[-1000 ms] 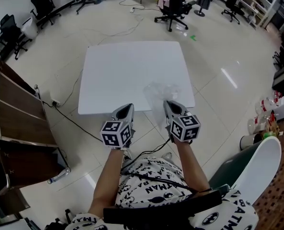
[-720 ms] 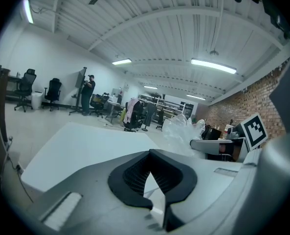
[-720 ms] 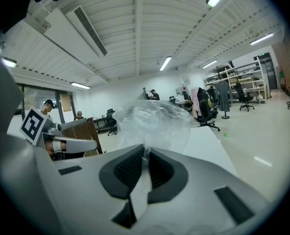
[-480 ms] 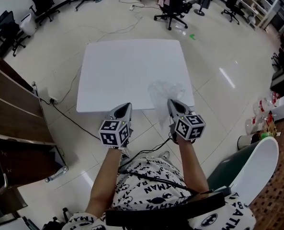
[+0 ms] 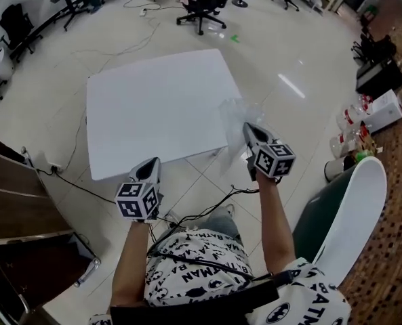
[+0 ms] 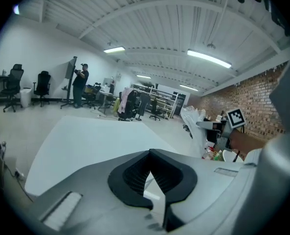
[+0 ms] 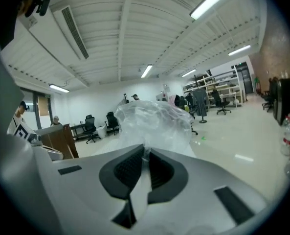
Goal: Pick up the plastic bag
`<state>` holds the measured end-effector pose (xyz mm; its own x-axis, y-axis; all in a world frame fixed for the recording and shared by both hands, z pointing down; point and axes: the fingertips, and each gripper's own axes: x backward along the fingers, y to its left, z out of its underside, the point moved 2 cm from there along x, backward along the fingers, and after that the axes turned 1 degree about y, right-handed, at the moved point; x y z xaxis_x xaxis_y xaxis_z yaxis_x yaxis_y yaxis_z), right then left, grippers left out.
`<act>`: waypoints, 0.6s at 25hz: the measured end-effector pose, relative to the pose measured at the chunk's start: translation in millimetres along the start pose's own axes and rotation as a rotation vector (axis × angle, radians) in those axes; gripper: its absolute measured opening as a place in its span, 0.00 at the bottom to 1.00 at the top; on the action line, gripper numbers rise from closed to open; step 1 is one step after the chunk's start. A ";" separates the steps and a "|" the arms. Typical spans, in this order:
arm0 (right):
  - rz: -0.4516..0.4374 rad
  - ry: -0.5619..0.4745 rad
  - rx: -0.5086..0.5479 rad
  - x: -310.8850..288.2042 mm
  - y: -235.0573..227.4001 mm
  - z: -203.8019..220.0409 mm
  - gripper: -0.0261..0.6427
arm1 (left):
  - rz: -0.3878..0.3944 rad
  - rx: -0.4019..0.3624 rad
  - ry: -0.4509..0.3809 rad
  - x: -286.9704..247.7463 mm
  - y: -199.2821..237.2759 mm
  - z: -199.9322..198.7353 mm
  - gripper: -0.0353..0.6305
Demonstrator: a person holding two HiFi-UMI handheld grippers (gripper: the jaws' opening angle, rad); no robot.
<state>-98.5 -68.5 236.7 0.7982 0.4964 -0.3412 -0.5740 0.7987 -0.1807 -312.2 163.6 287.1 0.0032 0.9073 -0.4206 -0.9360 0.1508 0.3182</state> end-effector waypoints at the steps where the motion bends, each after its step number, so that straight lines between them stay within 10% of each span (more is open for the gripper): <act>1: 0.028 0.003 0.033 0.5 -8.3 -11.6 0.06 | 0.010 -0.007 0.017 0.6 3.5 3.2 0.06; 9: 0.050 -0.007 0.279 -42.5 -58.1 -114.4 0.06 | -0.006 0.053 0.056 -23.8 18.6 14.7 0.06; 15: -0.194 0.100 0.563 -141.6 -1.6 -105.5 0.06 | -0.098 0.118 0.033 -39.6 42.2 4.8 0.06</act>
<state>-229.9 -176.0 188.0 0.8420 0.3112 -0.4407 -0.2127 0.9422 0.2589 -350.1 135.9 321.3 0.0794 0.8728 -0.4816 -0.8840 0.2850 0.3706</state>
